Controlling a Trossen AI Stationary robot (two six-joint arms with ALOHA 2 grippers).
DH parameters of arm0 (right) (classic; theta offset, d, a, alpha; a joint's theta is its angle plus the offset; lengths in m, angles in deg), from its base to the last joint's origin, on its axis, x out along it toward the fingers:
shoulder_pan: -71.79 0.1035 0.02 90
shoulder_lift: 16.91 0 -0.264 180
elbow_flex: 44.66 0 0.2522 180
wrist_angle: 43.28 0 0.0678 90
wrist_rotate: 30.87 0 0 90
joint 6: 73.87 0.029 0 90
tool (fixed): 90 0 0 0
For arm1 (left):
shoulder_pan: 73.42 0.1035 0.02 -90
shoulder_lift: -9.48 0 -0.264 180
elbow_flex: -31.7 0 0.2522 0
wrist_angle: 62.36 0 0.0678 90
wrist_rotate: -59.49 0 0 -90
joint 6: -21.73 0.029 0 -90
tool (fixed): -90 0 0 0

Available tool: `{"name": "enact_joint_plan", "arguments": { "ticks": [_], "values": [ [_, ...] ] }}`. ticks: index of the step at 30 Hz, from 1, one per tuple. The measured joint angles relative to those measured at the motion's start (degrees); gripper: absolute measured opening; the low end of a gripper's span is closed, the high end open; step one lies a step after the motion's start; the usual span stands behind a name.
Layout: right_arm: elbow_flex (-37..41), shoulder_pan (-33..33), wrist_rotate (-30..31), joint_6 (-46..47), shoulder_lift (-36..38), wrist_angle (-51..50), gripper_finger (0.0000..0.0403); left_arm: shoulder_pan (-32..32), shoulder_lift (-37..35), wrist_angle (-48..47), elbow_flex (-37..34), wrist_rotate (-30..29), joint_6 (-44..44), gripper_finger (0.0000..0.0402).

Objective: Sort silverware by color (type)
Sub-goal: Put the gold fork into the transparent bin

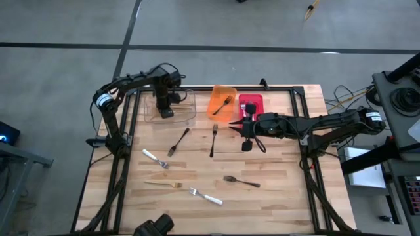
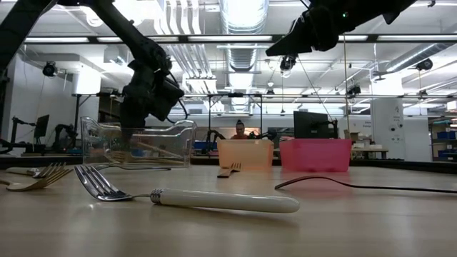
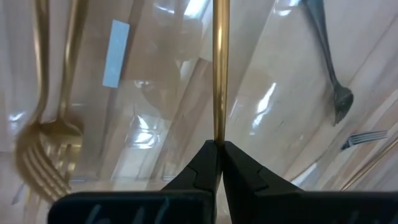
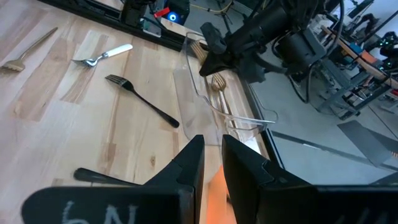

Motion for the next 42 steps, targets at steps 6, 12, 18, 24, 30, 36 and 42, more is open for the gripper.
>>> {"name": "enact_joint_plan", "arguments": {
  "ticks": [6, 12, 18, 24, 30, 36, 42],
  "values": [
    [0.00, 0.00, 0.00, 0.00, 0.00, -0.02, 0.0047, 0.00, 0.00, 1.36, -2.17, -0.01, 0.00, 0.0000],
    [0.00, 0.00, 0.00, 0.00, 0.00, 0.00, 0.0047, 0.00, 0.00, 2.76, -2.00, -0.02, 0.02, 0.0000],
    [0.00, 0.00, 0.00, 0.00, 0.00, 0.00, 0.0047, 0.00, 0.00, 3.18, -1.87, -0.03, 0.24, 0.0009],
    [0.00, 0.00, 0.00, 0.02, 0.00, 0.00, 0.0047, 0.00, -0.02, 3.41, -1.87, -0.03, 0.26, 0.0023],
    [0.00, 0.00, 0.00, 0.02, 0.00, -0.01, 0.0047, 0.00, -0.02, 3.75, -1.84, -0.03, 0.26, 0.0024],
    [0.00, 0.00, 0.00, 0.02, 0.01, -0.02, 0.0047, -0.01, -0.02, 5.48, -1.83, -0.01, -0.12, 0.0024],
    [0.00, 0.00, 0.00, 0.00, 0.00, 0.00, 0.0047, -1.30, -0.02, 5.79, -1.82, -0.01, -2.56, 0.0025]
  ]
}}
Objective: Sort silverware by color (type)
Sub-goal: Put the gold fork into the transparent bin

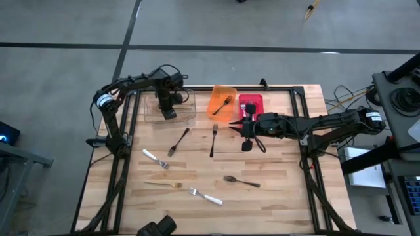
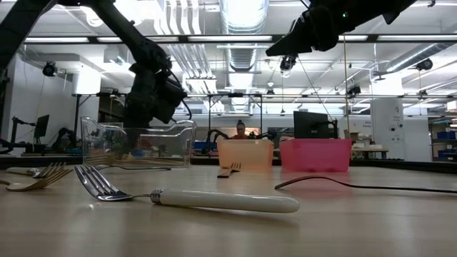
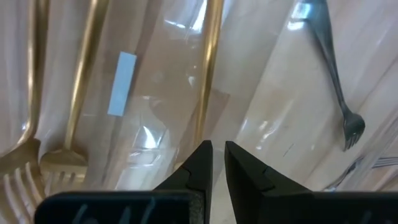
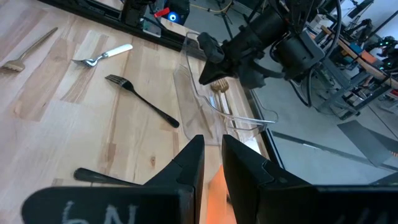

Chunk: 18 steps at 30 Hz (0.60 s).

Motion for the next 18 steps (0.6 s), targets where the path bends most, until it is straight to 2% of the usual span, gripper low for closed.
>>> {"name": "enact_joint_plan", "arguments": {
  "ticks": [8, 18],
  "values": [
    [0.00, 0.00, 0.02, 0.02, 0.00, -0.01, 0.0047, -1.21, 0.00, 0.98, 0.00, -1.77, -0.28, 0.0025],
    [0.00, -0.09, 0.02, 0.36, 0.00, -1.03, 0.0047, -1.98, -0.02, 1.09, 0.00, -2.22, 7.07, 0.0025]
  ]
}}
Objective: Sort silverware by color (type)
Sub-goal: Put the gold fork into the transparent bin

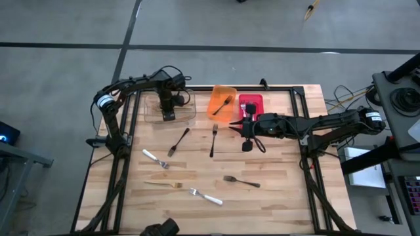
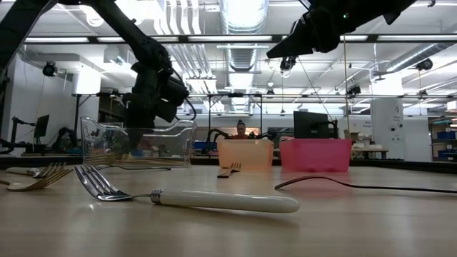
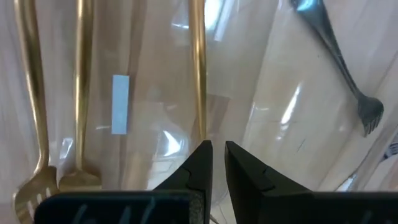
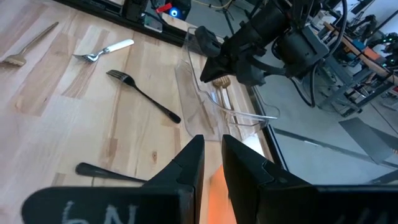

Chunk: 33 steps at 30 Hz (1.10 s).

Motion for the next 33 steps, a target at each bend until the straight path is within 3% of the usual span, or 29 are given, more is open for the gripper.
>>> {"name": "enact_joint_plan", "arguments": {
  "ticks": [16, 23, 33],
  "values": [
    [0.00, -0.35, 0.04, 1.63, 0.02, 0.24, 0.0047, -0.99, -5.87, 10.76, -0.56, -3.02, 2.88, 0.0025],
    [0.00, -0.55, 0.08, 4.46, 0.00, -0.05, 0.0047, -3.79, -9.70, 17.43, -7.56, -3.21, 1.25, 0.0025],
    [0.00, -0.55, 0.04, 6.51, 0.00, -0.44, 0.0047, -7.99, -13.13, 23.92, -15.39, -8.00, 0.22, 0.0025]
  ]
}}
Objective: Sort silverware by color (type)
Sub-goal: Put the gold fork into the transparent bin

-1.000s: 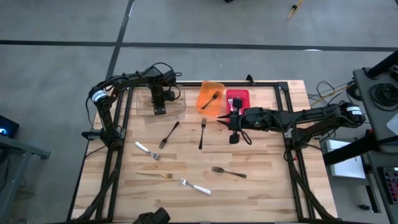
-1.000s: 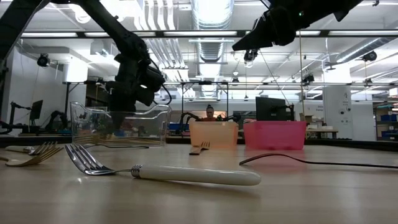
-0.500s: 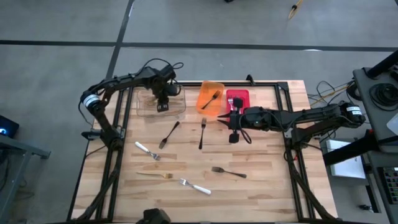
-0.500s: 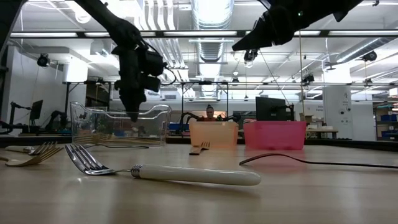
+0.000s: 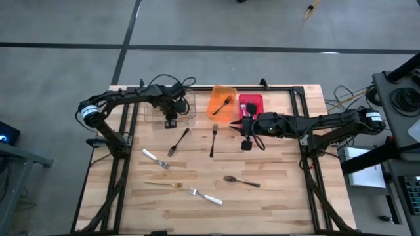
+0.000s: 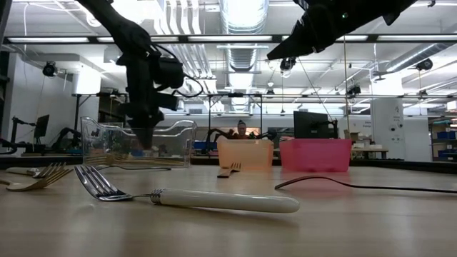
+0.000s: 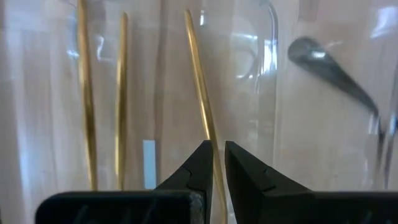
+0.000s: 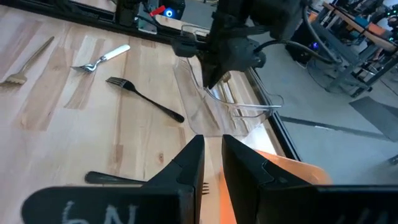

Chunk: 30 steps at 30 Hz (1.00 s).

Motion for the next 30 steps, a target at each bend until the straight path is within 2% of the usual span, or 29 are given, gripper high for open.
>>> {"name": "enact_joint_plan", "arguments": {
  "ticks": [6, 21, 30],
  "values": [
    [0.00, 0.00, 0.00, -0.31, 0.00, 0.22, 0.0047, -0.01, 0.00, -0.04, -2.15, -0.36, -0.09, 0.0025],
    [0.00, 0.00, 0.00, -0.20, 0.00, 0.21, 0.0047, -0.01, 0.00, -0.01, -2.27, -0.33, -1.35, 0.0028],
    [0.00, 0.00, -0.01, -0.20, 0.01, 0.22, 0.0047, 0.02, 0.00, -0.20, -2.27, -0.33, -2.26, 0.0081]
  ]
}}
